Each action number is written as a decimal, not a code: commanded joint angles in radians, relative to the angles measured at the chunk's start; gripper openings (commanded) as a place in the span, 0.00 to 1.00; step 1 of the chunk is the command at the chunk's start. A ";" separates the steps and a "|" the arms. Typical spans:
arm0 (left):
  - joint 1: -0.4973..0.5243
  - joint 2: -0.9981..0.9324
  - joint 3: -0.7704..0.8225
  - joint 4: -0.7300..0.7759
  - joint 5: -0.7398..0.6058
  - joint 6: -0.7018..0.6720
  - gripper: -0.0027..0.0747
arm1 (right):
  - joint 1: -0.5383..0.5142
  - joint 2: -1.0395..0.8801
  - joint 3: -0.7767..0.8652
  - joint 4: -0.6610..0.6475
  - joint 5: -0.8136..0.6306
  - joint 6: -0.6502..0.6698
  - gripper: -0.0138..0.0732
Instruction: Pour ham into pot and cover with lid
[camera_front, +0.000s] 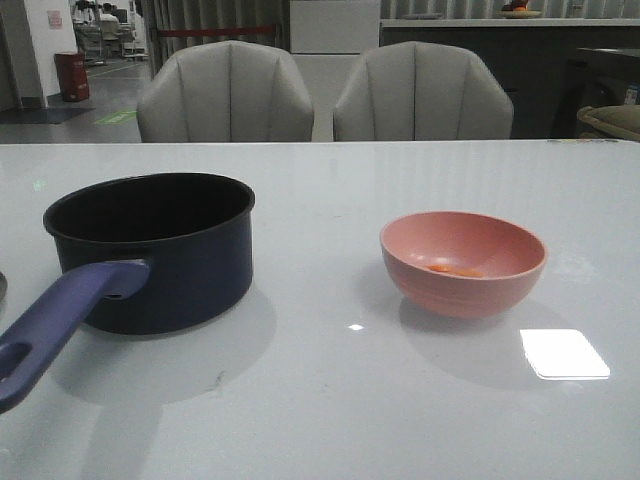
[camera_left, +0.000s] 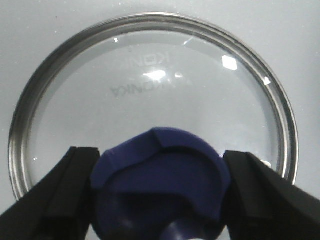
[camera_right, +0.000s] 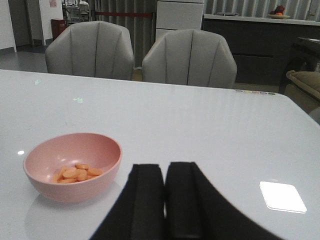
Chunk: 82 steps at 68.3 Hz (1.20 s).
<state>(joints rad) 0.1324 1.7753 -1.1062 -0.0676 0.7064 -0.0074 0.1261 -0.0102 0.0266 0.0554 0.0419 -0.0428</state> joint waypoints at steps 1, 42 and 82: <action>0.001 -0.038 -0.023 0.010 -0.034 0.000 0.63 | -0.007 -0.020 -0.005 -0.011 -0.086 -0.001 0.34; -0.093 -0.292 -0.049 0.010 -0.061 0.007 0.86 | -0.007 -0.020 -0.005 -0.011 -0.086 -0.001 0.34; -0.339 -0.945 0.333 0.007 -0.336 0.001 0.86 | -0.007 -0.020 -0.005 -0.011 -0.086 -0.001 0.34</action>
<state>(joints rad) -0.1729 0.9508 -0.8124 -0.0503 0.4863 0.0000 0.1261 -0.0102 0.0266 0.0554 0.0402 -0.0428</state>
